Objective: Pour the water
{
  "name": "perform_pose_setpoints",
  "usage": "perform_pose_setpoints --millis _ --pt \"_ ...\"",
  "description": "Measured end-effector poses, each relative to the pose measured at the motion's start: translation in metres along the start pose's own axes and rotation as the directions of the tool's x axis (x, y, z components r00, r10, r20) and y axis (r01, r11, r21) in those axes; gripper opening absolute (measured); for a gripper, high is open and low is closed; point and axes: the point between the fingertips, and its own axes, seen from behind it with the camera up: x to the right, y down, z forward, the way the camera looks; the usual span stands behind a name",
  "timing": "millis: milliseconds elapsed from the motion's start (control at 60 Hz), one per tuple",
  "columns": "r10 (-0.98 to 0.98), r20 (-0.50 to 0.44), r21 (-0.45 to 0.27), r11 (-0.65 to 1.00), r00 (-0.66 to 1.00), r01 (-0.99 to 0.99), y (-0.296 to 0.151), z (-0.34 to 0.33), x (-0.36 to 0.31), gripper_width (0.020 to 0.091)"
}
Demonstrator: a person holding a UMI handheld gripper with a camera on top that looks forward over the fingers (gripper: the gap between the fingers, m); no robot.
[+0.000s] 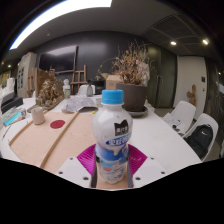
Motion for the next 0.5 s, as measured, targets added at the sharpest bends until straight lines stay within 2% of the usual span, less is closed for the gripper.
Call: perform_pose_setpoints --millis 117,300,383,500 --pt "-0.021 -0.013 -0.002 1.000 1.000 0.021 -0.001 0.002 -0.001 0.0329" --pt "-0.086 -0.045 -0.026 0.996 0.995 0.085 -0.011 0.005 -0.008 0.0328" --pt "-0.125 -0.077 -0.018 0.992 0.989 0.124 -0.035 0.004 -0.011 0.0328" --pt "-0.241 -0.149 0.006 0.969 0.959 0.245 -0.091 0.012 -0.021 0.0329"
